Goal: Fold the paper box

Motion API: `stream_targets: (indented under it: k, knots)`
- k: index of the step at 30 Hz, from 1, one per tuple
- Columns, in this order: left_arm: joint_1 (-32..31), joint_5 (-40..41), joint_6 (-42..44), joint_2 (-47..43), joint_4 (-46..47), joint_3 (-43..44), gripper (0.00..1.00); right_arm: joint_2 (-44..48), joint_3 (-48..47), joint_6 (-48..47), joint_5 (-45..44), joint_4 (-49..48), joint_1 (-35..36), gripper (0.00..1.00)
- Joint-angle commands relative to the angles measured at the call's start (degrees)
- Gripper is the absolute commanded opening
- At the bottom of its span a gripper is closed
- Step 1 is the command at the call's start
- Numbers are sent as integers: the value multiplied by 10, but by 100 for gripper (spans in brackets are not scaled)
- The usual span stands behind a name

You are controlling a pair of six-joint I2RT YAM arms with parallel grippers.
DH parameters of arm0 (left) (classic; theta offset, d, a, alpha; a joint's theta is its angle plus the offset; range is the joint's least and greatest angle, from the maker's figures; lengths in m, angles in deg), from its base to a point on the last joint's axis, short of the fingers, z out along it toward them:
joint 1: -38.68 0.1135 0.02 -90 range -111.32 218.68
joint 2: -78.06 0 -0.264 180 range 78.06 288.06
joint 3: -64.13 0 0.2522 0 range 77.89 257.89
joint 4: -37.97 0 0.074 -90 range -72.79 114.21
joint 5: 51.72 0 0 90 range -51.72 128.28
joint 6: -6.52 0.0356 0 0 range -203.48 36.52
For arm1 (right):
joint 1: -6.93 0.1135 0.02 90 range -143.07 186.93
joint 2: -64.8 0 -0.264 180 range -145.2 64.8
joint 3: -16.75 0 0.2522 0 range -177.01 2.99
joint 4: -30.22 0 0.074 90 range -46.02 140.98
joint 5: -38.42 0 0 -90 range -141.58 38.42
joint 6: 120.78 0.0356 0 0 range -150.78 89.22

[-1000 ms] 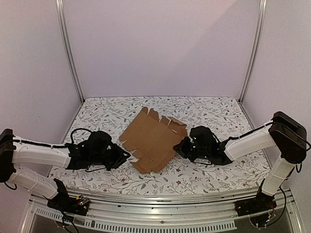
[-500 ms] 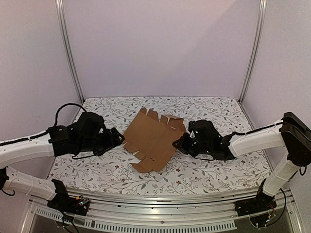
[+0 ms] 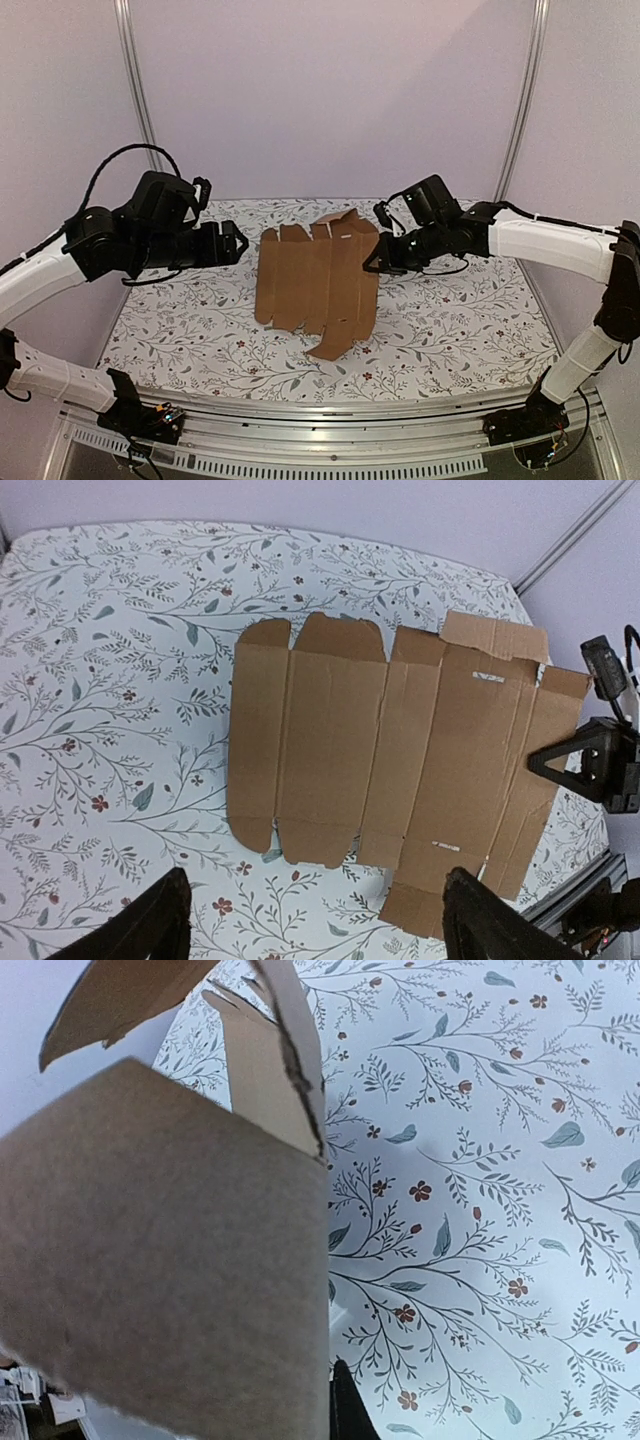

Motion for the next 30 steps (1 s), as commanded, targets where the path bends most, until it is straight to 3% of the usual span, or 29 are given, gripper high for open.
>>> stream_targets:
  k: [1, 12, 18, 30]
  knots:
    - [5, -27, 87, 21, -39, 48, 85, 4, -72, -144, 64, 188, -17, 0]
    - [6, -43, 158, 29, -93, 138, 86, 26, -215, -279, 158, 407, -22, 2]
    - [6, -58, 190, 39, -107, 182, 86, 68, -228, -302, 277, 432, -19, 0]
    - [6, -94, 224, 62, -102, 214, 88, 139, -175, -304, 381, 448, 56, 0]
